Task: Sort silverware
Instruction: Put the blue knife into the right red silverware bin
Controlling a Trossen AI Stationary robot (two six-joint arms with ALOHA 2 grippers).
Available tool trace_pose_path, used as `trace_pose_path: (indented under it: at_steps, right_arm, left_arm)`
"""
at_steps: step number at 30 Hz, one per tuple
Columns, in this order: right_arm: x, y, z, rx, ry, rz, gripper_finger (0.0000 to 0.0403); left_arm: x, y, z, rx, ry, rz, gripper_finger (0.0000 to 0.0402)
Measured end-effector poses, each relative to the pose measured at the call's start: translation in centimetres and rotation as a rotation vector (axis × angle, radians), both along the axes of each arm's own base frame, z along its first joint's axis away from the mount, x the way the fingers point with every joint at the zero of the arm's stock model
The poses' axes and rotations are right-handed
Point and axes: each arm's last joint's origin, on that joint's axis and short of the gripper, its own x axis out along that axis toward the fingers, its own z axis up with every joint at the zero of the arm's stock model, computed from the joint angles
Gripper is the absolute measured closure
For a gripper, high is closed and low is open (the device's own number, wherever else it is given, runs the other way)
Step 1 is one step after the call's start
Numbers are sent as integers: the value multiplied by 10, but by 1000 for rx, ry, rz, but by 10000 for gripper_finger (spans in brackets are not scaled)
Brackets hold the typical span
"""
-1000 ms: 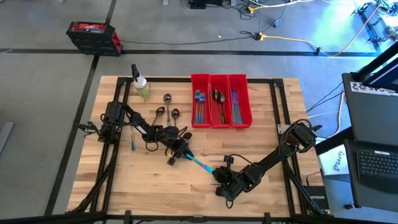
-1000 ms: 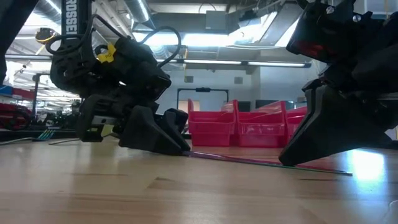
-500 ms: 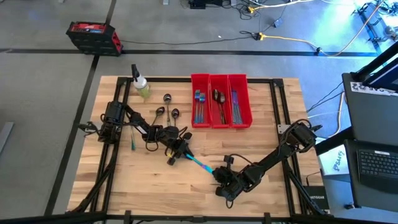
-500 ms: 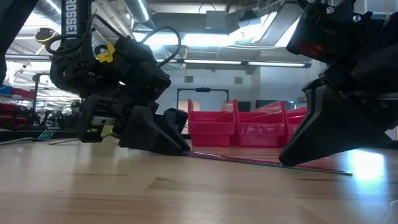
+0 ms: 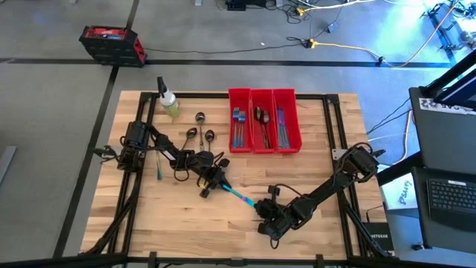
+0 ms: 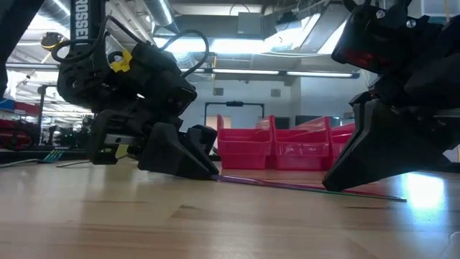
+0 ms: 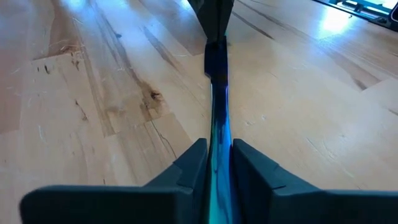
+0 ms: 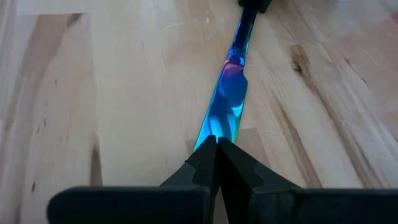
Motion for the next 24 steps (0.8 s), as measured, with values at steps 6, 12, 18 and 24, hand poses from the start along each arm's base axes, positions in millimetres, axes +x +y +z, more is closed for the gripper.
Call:
trace_pose_path:
  at_steps: [6,12,18,24]
  right_arm:
    - [0,0,0,1,0,0,403]
    - [0,0,0,1,-1,0,403]
    - [1,1,5,36,-38,-15,402]
    - [5,3,29,63,-158,-38,399]
  left_arm:
    - [0,0,0,-6,3,3,356]
    - [0,0,0,-6,4,4,356]
    - [0,0,0,-16,2,2,355]
    - [0,0,1,-32,3,7,356]
